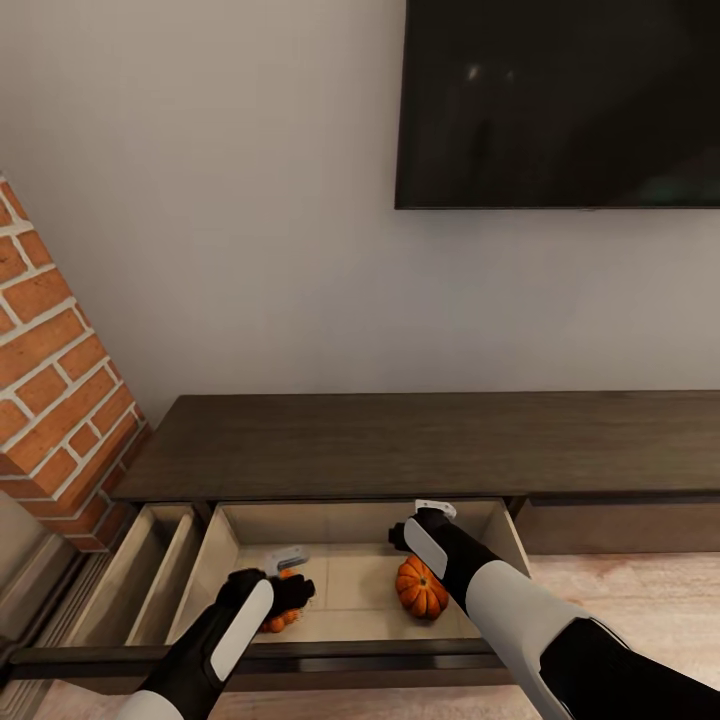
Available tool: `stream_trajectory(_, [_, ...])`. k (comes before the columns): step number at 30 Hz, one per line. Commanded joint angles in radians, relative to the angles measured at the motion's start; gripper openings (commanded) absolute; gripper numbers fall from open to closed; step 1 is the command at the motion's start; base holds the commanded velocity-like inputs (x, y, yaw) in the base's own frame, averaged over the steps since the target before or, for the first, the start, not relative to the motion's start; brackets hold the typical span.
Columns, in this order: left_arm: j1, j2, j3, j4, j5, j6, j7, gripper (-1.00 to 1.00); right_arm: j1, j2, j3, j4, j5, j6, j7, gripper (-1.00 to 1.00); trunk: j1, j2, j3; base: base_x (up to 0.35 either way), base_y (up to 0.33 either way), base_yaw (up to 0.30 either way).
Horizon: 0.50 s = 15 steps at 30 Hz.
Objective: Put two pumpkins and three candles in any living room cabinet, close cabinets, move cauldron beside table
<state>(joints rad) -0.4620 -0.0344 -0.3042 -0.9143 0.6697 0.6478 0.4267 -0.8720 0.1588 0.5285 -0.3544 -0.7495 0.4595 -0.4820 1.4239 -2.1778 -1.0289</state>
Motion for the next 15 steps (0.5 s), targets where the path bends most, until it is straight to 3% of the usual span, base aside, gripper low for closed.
stream_trajectory(1, [0.000, 0.000, -0.003, -0.001, -0.001, -0.009, 0.008, 1.00, -0.001, -0.001, 0.008, -0.002, -0.008, 0.004, -0.007, 1.00, 0.000, 0.000, -0.001, 0.000, 0.000, 0.000])
stream_trajectory(4, [0.000, 0.001, -0.005, 0.000, -0.014, -0.020, 0.007, 1.00, -0.001, -0.001, 0.008, -0.002, -0.008, 0.004, -0.007, 1.00, 0.000, 0.000, -0.001, 0.000, 0.000, 0.000])
stream_trajectory(15, [0.002, 0.001, -0.007, 0.000, -0.020, -0.025, 0.004, 1.00, -0.001, -0.001, 0.010, -0.002, -0.008, 0.004, -0.007, 1.00, -0.042, 0.077, 0.034, 0.000, 0.000, 0.000])
